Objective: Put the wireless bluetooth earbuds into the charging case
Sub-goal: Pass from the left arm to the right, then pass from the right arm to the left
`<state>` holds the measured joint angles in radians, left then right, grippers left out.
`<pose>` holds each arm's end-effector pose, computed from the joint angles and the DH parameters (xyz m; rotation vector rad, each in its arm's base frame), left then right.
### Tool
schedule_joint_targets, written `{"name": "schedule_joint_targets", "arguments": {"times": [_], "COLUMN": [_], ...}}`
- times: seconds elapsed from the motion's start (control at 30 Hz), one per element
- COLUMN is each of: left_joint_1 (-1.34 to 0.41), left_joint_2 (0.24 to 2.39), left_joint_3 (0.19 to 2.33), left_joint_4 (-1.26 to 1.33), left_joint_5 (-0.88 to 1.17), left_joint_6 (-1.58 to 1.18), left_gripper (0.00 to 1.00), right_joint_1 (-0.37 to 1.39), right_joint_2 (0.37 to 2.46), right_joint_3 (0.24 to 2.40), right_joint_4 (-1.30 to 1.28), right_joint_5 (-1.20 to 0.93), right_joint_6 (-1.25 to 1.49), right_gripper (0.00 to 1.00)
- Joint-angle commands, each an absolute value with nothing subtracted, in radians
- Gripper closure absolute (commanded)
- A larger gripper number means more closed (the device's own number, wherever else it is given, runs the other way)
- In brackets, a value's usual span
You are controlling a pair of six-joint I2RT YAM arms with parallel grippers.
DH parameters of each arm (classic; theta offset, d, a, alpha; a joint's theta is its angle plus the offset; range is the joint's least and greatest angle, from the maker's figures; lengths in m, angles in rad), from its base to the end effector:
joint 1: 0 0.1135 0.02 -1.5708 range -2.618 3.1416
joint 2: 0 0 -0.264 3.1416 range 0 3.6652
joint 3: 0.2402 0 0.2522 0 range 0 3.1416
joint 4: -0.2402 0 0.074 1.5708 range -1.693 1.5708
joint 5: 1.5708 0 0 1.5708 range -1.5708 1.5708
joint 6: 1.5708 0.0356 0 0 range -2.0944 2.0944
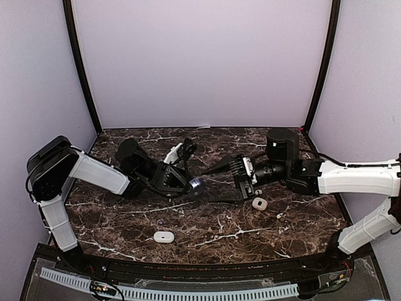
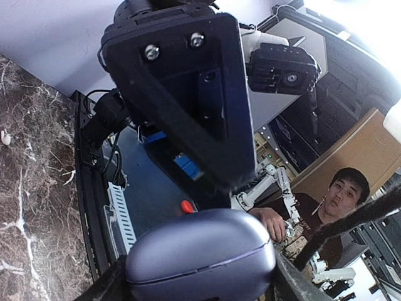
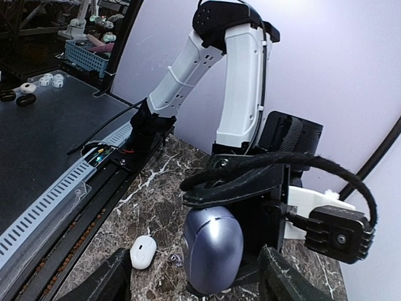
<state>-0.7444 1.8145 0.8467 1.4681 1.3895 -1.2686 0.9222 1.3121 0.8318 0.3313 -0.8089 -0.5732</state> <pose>0.2283 -0.2579 0.2405 1.2890 1.5610 -2.1956 0.1576 0.2506 0.2941 -1.5742 0.7996 0.9460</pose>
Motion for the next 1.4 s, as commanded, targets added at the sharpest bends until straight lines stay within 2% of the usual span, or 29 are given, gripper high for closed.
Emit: {"name": "schedule_joint_targets", "arguments": {"times": [0.0, 0.23, 0.3, 0.5, 0.6, 0.67, 0.87, 1.0, 1.1, 1.23, 1.37], "left_joint_1": [-0.753, -0.754, -0.754, -0.753, -0.753, -0.753, -0.74, -0.726, -0.726, -0.726, -0.729], "left_joint_2": [1.815, 1.823, 1.823, 1.811, 1.8, 1.789, 1.721, 1.624, 1.541, 1.435, 1.35], "left_joint_3": [0.88, 0.88, 0.878, 0.871, 0.862, 0.858, 0.833, 0.832, 0.831, 0.799, 0.695], "left_joint_4": [1.484, 1.48, 1.48, 1.44, 1.412, 1.385, 1.233, 0.874, 0.671, 0.53, 0.586], "left_joint_5": [1.399, 1.396, 1.396, 1.39, 1.389, 1.385, 1.339, 1.216, 1.082, 0.882, 0.691], "left_joint_6": [-1.257, -1.249, -1.247, -1.21, -1.178, -1.151, -0.997, -0.726, -0.547, -0.386, -0.27], "left_gripper": [0.54, 0.54, 0.54, 0.54, 0.53, 0.5, 0.22, 0.06, 0.02, 0.01, 0.05], "right_joint_1": [0.948, 0.954, 0.954, 0.954, 0.954, 0.955, 0.954, 0.951, 0.947, 0.931, 0.916], "right_joint_2": [1.366, 1.433, 1.449, 1.482, 1.483, 1.483, 1.466, 1.449, 1.431, 1.406, 1.387], "right_joint_3": [0.899, 0.935, 0.947, 0.974, 0.975, 0.974, 0.964, 0.929, 0.89, 0.834, 0.812], "right_joint_4": [0.261, 0.282, 0.281, 0.278, 0.271, 0.262, 0.242, 0.263, 0.281, 0.306, 0.281], "right_joint_5": [-0.868, -0.867, -0.873, -0.882, -0.89, -0.896, -0.857, -0.789, -0.756, -0.687, -0.586], "right_joint_6": [-0.631, -0.616, -0.612, -0.599, -0.599, -0.6, -0.585, -0.536, -0.507, -0.443, -0.376], "right_gripper": [0.32, 0.36, 0.4, 0.61, 0.67, 0.7, 0.78, 0.79, 0.79, 0.79, 0.78]}}
